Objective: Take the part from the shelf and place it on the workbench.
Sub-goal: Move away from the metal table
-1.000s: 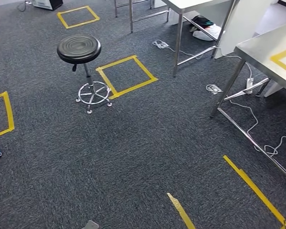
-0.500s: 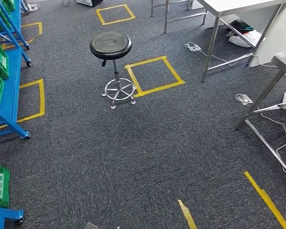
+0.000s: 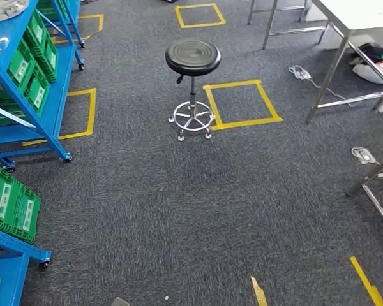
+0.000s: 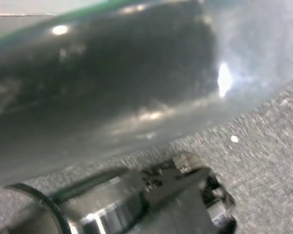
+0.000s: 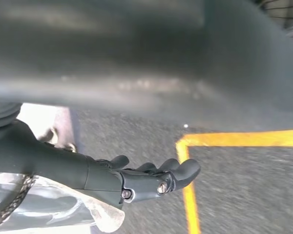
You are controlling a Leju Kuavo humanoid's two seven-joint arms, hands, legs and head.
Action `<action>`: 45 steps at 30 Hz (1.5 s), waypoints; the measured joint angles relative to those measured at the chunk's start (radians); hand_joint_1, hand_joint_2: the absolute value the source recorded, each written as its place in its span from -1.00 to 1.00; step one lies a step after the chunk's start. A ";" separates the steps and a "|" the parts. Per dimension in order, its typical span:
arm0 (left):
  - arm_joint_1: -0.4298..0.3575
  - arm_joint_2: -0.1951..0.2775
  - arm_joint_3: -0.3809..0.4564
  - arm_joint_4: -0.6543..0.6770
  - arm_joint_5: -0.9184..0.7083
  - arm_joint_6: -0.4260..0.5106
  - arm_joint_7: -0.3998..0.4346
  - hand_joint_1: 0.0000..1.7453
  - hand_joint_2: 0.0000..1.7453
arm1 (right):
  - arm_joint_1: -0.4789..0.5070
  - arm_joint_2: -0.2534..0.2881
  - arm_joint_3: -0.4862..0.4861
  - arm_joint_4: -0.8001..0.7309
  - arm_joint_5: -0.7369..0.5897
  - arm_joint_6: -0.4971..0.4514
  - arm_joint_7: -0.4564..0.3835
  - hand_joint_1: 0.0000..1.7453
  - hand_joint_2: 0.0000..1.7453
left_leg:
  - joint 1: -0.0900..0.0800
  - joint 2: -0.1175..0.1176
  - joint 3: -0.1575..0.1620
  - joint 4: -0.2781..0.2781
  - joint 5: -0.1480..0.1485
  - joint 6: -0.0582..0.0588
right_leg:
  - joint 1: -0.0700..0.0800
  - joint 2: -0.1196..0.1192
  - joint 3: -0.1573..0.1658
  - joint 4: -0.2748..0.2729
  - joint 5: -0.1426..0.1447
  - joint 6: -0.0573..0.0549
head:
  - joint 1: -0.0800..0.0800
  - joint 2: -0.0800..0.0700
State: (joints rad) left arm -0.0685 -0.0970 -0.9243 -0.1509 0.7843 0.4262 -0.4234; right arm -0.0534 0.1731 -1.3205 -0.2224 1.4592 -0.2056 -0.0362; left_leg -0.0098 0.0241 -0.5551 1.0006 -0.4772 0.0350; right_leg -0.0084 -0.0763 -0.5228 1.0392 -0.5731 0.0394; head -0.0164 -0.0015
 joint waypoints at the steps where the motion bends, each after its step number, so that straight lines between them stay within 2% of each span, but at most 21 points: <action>1: 0.000 0.000 -0.002 0.000 -0.003 -0.001 0.005 -1.00 -1.00 | 0.001 0.000 0.000 0.000 0.000 -0.002 -0.001 -1.00 -1.00 | 0.002 -0.011 0.001 -0.002 0.002 0.005 | -0.002 0.030 -0.028 0.056 -0.030 0.002 | 0.002 0.000; 3: -0.002 -0.002 -0.005 0.000 -0.006 -0.003 0.013 -1.00 -1.00 | 0.005 0.000 0.001 0.000 0.000 -0.005 0.002 -1.00 -1.00 | 0.002 -0.035 -0.001 -0.002 0.002 0.009 | -0.003 0.067 -0.101 0.195 -0.087 0.003 | 0.005 0.000; 5: 0.001 -0.002 -0.008 0.000 -0.004 -0.004 0.017 -1.00 -1.00 | 0.007 0.000 0.001 0.001 0.001 -0.005 0.011 -1.00 -1.00 | 0.001 -0.060 0.000 -0.002 0.002 0.009 | -0.002 0.075 -0.133 0.242 -0.080 0.002 | 0.005 0.000; 8: 0.003 -0.003 -0.008 0.000 0.001 -0.004 0.018 -1.00 -1.00 | 0.008 0.000 0.001 0.001 0.000 -0.005 0.024 -1.00 -1.00 | 0.001 -0.098 0.004 0.001 0.002 0.005 | -0.004 0.116 -0.060 0.066 0.030 -0.005 | 0.005 0.000; 11: 0.000 -0.005 -0.008 0.000 0.005 -0.002 0.012 -1.00 -1.00 | 0.007 0.000 0.001 0.001 -0.001 -0.005 0.026 -1.00 -1.00 | 0.005 -0.129 -0.006 0.007 0.005 -0.011 | -0.005 0.162 -0.009 -0.038 0.057 -0.013 | 0.004 0.000; 13: 0.002 -0.006 -0.008 0.000 0.006 0.000 0.008 -1.00 -1.00 | 0.006 0.000 0.001 0.001 -0.002 -0.005 0.026 -1.00 -1.00 | 0.008 -0.142 -0.014 0.008 0.007 -0.023 | -0.005 0.141 -0.005 -0.045 0.061 -0.021 | 0.004 0.000; 15: 0.003 -0.006 -0.008 0.000 0.006 0.001 0.005 -1.00 -1.00 | 0.006 0.001 0.001 0.001 -0.002 -0.005 0.025 -1.00 -1.00 | 0.007 -0.107 -0.032 0.047 -0.022 -0.032 | -0.007 0.114 -0.001 -0.053 0.066 -0.032 | 0.000 0.000; 18: -0.001 -0.006 -0.008 0.000 0.007 0.001 0.004 -1.00 -1.00 | 0.009 0.001 0.001 0.002 -0.002 -0.005 0.025 -1.00 -1.00 | 0.010 -0.042 -0.110 0.229 -0.119 -0.045 | -0.005 0.067 -0.001 -0.056 0.066 -0.040 | -0.004 0.000; 20: 0.001 -0.006 -0.008 0.000 0.008 0.001 0.004 -1.00 -1.00 | 0.009 0.001 0.001 0.002 -0.002 -0.005 0.025 -1.00 -1.00 | 0.015 -0.033 -0.132 0.289 -0.131 -0.051 | -0.004 0.037 -0.002 -0.056 0.065 -0.040 | -0.004 0.000; 22: 0.003 -0.005 -0.008 0.000 0.008 0.001 0.003 -1.00 -1.00 | 0.007 0.001 0.001 0.002 -0.002 -0.005 0.021 -1.00 -1.00 | 0.019 -0.022 -0.082 0.202 -0.076 -0.053 | -0.004 0.013 0.000 -0.055 0.063 -0.038 | -0.004 0.000; 25: 0.000 -0.004 -0.008 0.000 0.009 0.001 0.001 -1.00 -1.00 | 0.006 0.001 0.001 0.002 -0.002 -0.005 0.012 -1.00 -1.00 | 0.013 0.030 0.011 0.022 -0.015 -0.044 | 0.002 -0.014 0.005 -0.052 0.060 -0.027 | -0.003 0.000; 28: 0.000 -0.004 -0.008 0.000 0.010 0.001 0.000 -1.00 -1.00 | 0.002 0.001 0.001 0.002 -0.002 -0.005 0.007 -1.00 -1.00 | 0.008 0.018 0.012 0.001 -0.008 -0.028 | 0.004 -0.037 0.006 -0.051 0.060 -0.012 | -0.003 0.000; 30: 0.001 -0.002 -0.008 0.000 0.010 0.003 0.000 -1.00 -1.00 | 0.001 0.002 0.001 0.002 -0.004 -0.006 0.006 -1.00 -1.00 | 0.011 0.001 0.007 -0.005 0.002 -0.014 | 0.000 -0.007 -0.005 -0.029 0.033 -0.002 | -0.001 0.000; 32: -0.001 -0.003 -0.008 0.000 0.008 0.004 0.000 -1.00 -1.00 | 0.001 0.002 0.001 0.002 -0.006 -0.006 0.006 -1.00 -1.00 | 0.013 -0.017 -0.003 -0.007 0.011 -0.002 | -0.003 0.050 -0.045 0.070 -0.039 0.003 | 0.002 0.000; 34: -0.003 -0.004 -0.009 0.000 0.005 0.004 0.000 -1.00 -1.00 | 0.003 0.002 0.001 0.002 -0.007 -0.007 0.006 -1.00 -1.00 | 0.010 -0.039 -0.015 -0.007 0.019 0.003 | -0.002 0.073 -0.094 0.195 -0.099 0.001 | 0.003 0.000; 35: -0.003 -0.004 -0.010 0.000 0.003 0.004 0.000 -1.00 -1.00 | 0.003 0.002 0.001 0.002 -0.008 -0.007 0.006 -1.00 -1.00 | 0.008 -0.050 -0.020 -0.007 0.022 0.004 | -0.002 0.075 -0.103 0.222 -0.100 -0.001 | 0.003 0.000; 37: -0.003 -0.004 -0.013 0.000 0.000 0.004 0.000 -1.00 -1.00 | 0.004 0.002 0.001 0.003 -0.008 -0.007 0.005 -1.00 -1.00 | 0.004 -0.075 -0.026 -0.007 0.029 0.002 | -0.001 0.080 -0.070 0.171 -0.054 -0.009 | 0.003 0.000; 39: -0.003 -0.006 -0.016 0.000 -0.002 0.004 -0.003 -1.00 -1.00 | 0.003 0.001 0.001 0.003 -0.008 -0.008 0.005 -1.00 -1.00 | 0.001 -0.098 -0.031 -0.006 0.036 -0.004 | -0.001 0.120 0.012 0.031 0.001 -0.020 | 0.003 0.000; 41: -0.005 -0.007 -0.017 0.000 -0.003 0.005 -0.008 -1.00 -1.00 | 0.003 0.001 0.001 0.003 -0.006 -0.008 0.005 -1.00 -1.00 | 0.001 -0.120 -0.038 -0.004 0.045 -0.014 | -0.002 0.160 0.060 -0.057 0.017 -0.025 | 0.003 0.000; 43: -0.006 -0.008 -0.018 0.000 -0.003 0.005 -0.012 -1.00 -1.00 | 0.003 0.001 0.001 0.003 -0.004 -0.009 0.004 -1.00 -1.00 | 0.002 -0.144 -0.045 -0.005 0.056 -0.028 | -0.001 0.151 0.059 -0.070 0.018 -0.028 | 0.004 0.000; 45: -0.004 -0.007 -0.020 0.000 -0.002 0.005 -0.014 -1.00 -1.00 | 0.003 0.001 0.001 0.003 -0.002 -0.010 0.002 -1.00 -1.00 | 0.002 -0.132 -0.058 0.013 0.044 -0.038 | -0.003 0.123 0.062 -0.079 0.026 -0.040 | 0.001 0.000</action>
State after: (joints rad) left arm -0.0723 -0.1038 -0.9444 -0.1508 0.7820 0.4314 -0.4374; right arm -0.0508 0.1741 -1.3197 -0.2190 1.4568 -0.2153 -0.0339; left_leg -0.0081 -0.1083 -0.6134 1.0139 -0.4335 -0.0027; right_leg -0.0116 0.0464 -0.4604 0.9607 -0.5470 -0.0003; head -0.0150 -0.0015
